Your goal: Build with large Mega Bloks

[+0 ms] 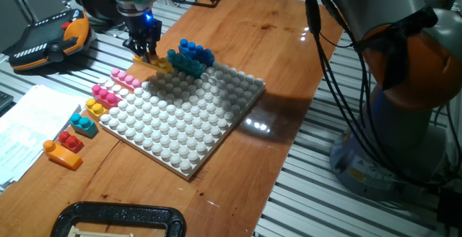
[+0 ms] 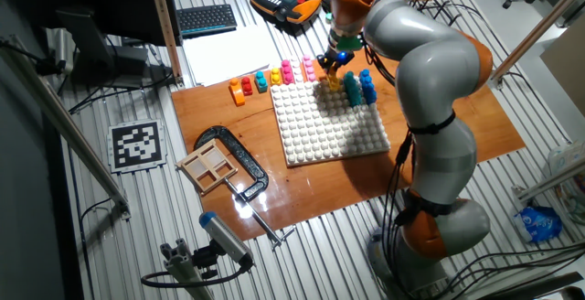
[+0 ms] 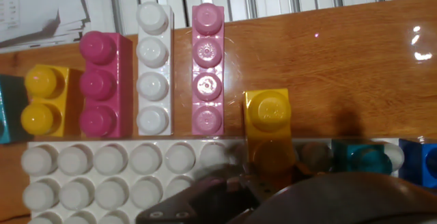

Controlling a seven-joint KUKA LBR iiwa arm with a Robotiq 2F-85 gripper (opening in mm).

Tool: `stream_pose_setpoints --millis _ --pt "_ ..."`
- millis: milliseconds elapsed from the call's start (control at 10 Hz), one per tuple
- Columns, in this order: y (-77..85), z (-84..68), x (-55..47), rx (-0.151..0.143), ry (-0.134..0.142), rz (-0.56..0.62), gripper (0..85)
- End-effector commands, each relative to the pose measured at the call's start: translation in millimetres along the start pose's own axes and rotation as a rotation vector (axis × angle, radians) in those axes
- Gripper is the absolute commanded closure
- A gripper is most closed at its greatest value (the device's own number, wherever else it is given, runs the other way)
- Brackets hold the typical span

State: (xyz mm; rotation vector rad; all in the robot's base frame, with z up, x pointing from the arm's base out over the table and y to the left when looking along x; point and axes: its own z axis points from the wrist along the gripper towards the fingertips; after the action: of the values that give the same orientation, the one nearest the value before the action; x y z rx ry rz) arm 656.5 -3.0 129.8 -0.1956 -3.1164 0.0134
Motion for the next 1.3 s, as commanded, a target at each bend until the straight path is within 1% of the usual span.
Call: stream_pose_setpoints --millis 0,100,200,300,400,500,600,700,800,900,1000,1200 --pt "0.5 -0.2 0.0 0.002 -0.002 -0.008 85.0" --pt "0.5 -0.2 0.0 0.002 -0.002 -0.014 85.0" --pt "0.5 -0.2 0.0 0.001 -0.009 -0.02 85.0" --pt "0.5 -0.2 0.0 0.008 -0.018 -0.037 85.0" --pt "-2.6 0.2 3.0 -0.003 -0.007 -0.049 85.0" --pt "-5.8 0.7 11.0 0.005 -0.016 -0.051 85.0" --pt "-9.6 1.2 17.1 0.003 -0.019 -0.051 85.0" --pt "-11.1 0.6 20.4 0.002 -0.013 -0.043 85.0" --pt "-11.8 2.5 24.0 0.01 -0.027 -0.04 85.0" --pt "-15.6 5.3 26.4 0.007 -0.035 -0.04 85.0" --pt "-18.3 8.7 29.6 -0.004 -0.037 -0.04 85.0" --pt "-17.1 17.4 38.5 0.0 -0.054 -0.026 85.0"
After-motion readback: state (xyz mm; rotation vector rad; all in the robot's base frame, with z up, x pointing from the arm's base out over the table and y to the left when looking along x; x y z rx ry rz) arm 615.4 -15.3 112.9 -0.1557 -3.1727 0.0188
